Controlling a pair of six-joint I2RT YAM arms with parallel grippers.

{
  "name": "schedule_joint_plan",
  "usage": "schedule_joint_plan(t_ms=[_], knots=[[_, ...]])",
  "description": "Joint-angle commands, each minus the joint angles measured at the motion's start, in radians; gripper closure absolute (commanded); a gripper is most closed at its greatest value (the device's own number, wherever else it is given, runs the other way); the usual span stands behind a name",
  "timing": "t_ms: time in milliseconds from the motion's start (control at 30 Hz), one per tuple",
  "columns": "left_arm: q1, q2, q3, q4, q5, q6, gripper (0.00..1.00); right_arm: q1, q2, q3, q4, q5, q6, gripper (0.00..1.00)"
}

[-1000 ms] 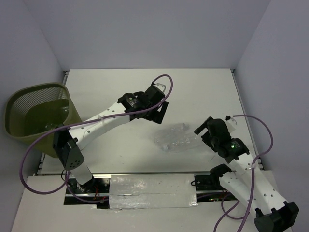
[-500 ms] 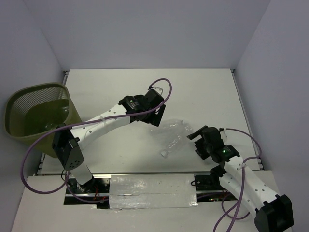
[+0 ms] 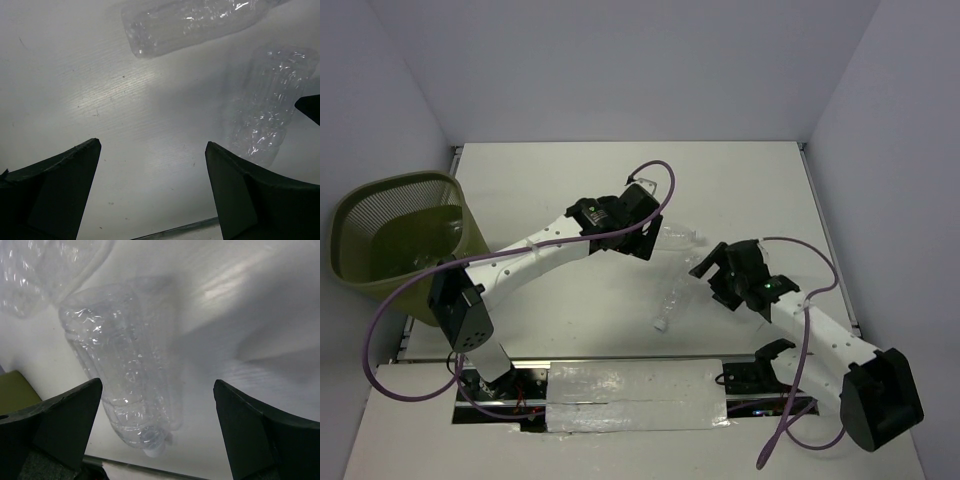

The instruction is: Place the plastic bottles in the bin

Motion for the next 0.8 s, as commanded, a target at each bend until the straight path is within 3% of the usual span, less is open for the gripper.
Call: schedule_joint_plan(t_ms=[0,233,400,633,767], knots=[[0.001,-0.008,0.004,0.01,-0.02,-0.026,0.01,0.023,0.062,0.106,0.036,-0.022,-0.164,0.0],[0.001,0.011,0.01,0.001,-0.019,-0.035,0.01,0.061,0.174,0.154,0.081,-0.06,-0.224,0.0],[0.001,0.023,0.016,-0.005,-0.025,-0.043,0.0,0.175,0.266,0.254,0.067,-0.045,-0.302,0.0],[0.001,0.035,0.03,-0.023,-0.033,-0.058,0.01,0.25,0.454,0.328,-0.016,0.072,-0.295,0.0],[0.007,0.035,0.036,-0.059,-0.074,-0.075,0.01,0.259,0.448,0.286,0.021,0.084,-0.283,0.14]])
